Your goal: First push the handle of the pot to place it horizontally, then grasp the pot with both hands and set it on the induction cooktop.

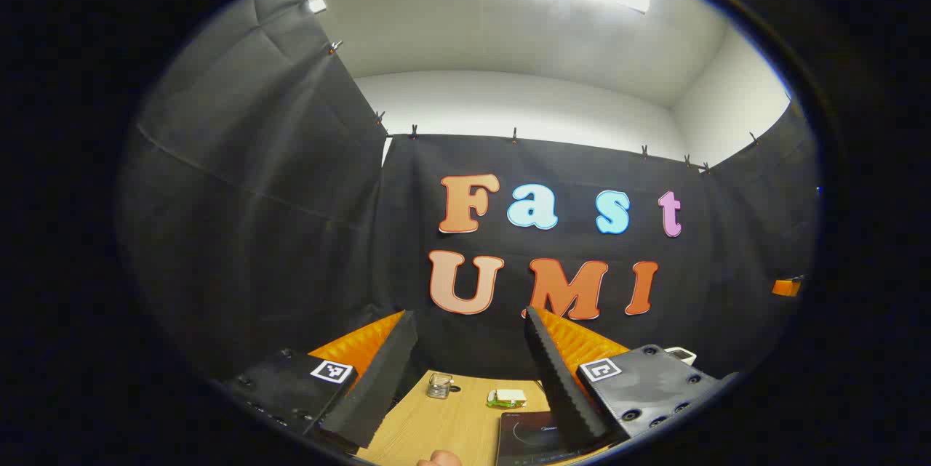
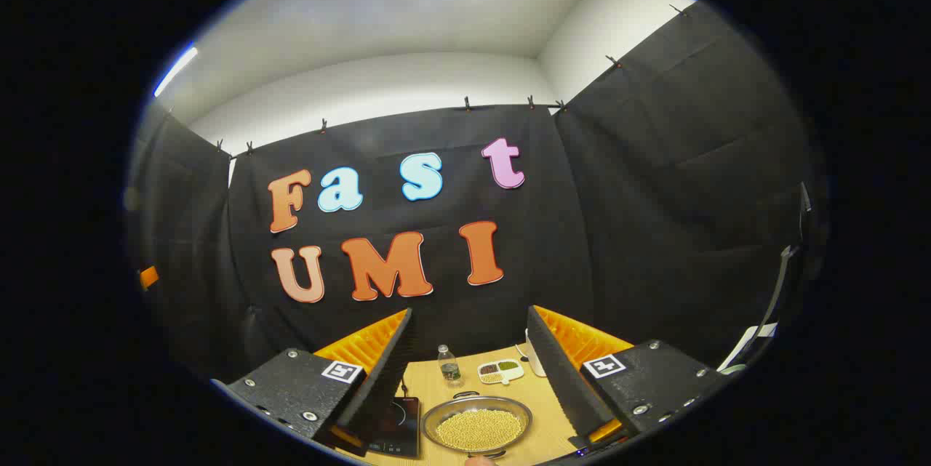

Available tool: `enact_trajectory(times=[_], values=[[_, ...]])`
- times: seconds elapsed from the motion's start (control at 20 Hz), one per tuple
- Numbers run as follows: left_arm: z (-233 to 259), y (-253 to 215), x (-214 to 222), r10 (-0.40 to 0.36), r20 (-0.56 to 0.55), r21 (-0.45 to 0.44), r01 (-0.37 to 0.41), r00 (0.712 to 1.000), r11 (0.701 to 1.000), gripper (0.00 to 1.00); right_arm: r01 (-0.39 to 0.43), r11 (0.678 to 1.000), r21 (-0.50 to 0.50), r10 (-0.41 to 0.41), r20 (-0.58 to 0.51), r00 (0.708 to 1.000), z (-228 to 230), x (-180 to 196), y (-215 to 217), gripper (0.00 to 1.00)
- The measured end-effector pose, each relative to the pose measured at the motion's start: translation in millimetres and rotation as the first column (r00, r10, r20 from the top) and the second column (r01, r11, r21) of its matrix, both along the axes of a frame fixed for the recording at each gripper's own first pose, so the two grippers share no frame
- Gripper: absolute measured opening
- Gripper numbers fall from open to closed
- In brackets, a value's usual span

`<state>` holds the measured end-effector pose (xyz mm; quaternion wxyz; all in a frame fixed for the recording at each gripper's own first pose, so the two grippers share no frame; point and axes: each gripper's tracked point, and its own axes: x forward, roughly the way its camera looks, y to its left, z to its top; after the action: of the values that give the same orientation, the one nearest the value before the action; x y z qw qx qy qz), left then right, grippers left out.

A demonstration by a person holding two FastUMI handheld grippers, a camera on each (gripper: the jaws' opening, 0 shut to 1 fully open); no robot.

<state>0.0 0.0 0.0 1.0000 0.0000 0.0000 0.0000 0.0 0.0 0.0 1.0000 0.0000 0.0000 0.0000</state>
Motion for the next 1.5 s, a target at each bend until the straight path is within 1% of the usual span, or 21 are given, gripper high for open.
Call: enact_trajectory(times=[0.05,0.1,0.15,0.25,0.3,0.4,0.45,0.55,0.6,0.75,0.8,0.85,1.0,1.05,1.1,1.15,1.2,1.25,1.4,1.45,1.5], values=[[-2,-11,-1,-0.023,-0.005,-0.032,0.022,1.0,0.999,0.98,-0.019,1.0,-0.001,0.019,-0.006,1.0,-2,-1,5,0.95],[-1,-13,-2,-0.028,0.0,-0.045,0.028,1.0,0.999,0.99,-0.03,1.0,0.004,0.03,-0.017,0.999,-3,0,9,0.95],[-2,-6,-1,-0.011,0.011,-0.027,0.011,1.0,1.0,0.96,-0.04,0.999,0.009,0.04,-0.027,0.999,-4,-1,12,0.95],[7,6,-1,0.039,0.06,0.062,-0.043,0.997,0.997,0.98,-0.063,0.998,-0.006,0.063,-0.02,0.998,-1,-5,22,0.95],[12,7,-3,0.05,0.079,0.097,-0.058,0.996,0.994,0.98,-0.066,0.998,-0.024,0.065,-0.013,0.998,1,-8,25,0.95],[20,-9,-9,0.03,0.103,0.127,-0.043,0.994,0.991,0.97,-0.067,0.997,-0.044,0.066,-0.008,0.998,5,-9,29,0.95],[22,-16,-12,0.019,0.111,0.13,-0.033,0.994,0.991,0.99,-0.066,0.997,-0.043,0.066,-0.011,0.998,5,-10,31,0.95],[20,-27,-13,-0.006,0.105,0.123,-0.007,0.994,0.992,0.98,-0.077,0.996,-0.044,0.076,-0.026,0.997,3,-10,36,0.95],[17,-34,-12,-0.023,0.094,0.115,0.012,0.995,0.993,0.99,-0.087,0.995,-0.049,0.086,-0.027,0.996,4,-11,39,1.0],[10,-47,-10,-0.053,0.056,0.108,0.046,0.997,0.993,0.99,-0.092,0.994,-0.051,0.091,-0.033,0.995,5,-13,40,1.0],[8,-50,-11,-0.057,0.048,0.109,0.052,0.997,0.993,0.97,-0.096,0.994,-0.051,0.094,-0.032,0.995,5,-14,42,0.95],[8,-51,-11,-0.061,0.041,0.108,0.056,0.997,0.993,0.98,-0.097,0.994,-0.049,0.096,-0.034,0.995,6,-15,42,1.0],[5,-56,-10,-0.067,0.024,0.106,0.064,0.997,0.992,0.98,-0.095,0.994,-0.056,0.093,-0.038,0.995,6,-14,41,1.0],[6,-55,-10,-0.063,0.023,0.108,0.061,0.998,0.992,0.98,-0.093,0.994,-0.057,0.091,-0.036,0.995,6,-14,40,0.95],[7,-54,-11,-0.058,0.025,0.11,0.055,0.998,0.992,0.99,-0.093,0.994,-0.055,0.092,-0.035,0.995,5,-13,40,0.95],[7,-54,-11,-0.054,0.027,0.111,0.051,0.998,0.993,0.98,-0.096,0.994,-0.054,0.095,-0.037,0.995,2,-12,41,1.0],[6,-55,-12,-0.053,0.028,0.108,0.05,0.998,0.993,0.96,-0.101,0.993,-0.053,0.098,-0.046,0.994,-2,-12,42,0.94],[6,-56,-12,-0.055,0.026,0.106,0.052,0.998,0.993,0.99,-0.105,0.993,-0.053,0.102,-0.057,0.993,-7,-11,43,0.96],[2,-58,-12,-0.058,0.018,0.111,0.055,0.998,0.992,0.98,-0.119,0.992,-0.05,0.114,-0.097,0.989,-24,-10,46,0.65],[1,-59,-11,-0.057,0.017,0.114,0.055,0.998,0.992,0.99,-0.124,0.991,-0.051,0.118,-0.113,0.987,-30,-11,47,0.58],[-1,-59,-11,-0.056,0.016,0.117,0.053,0.998,0.992,0.99,-0.129,0.99,-0.049,0.122,-0.123,0.985,-35,-10,48,0.46]])
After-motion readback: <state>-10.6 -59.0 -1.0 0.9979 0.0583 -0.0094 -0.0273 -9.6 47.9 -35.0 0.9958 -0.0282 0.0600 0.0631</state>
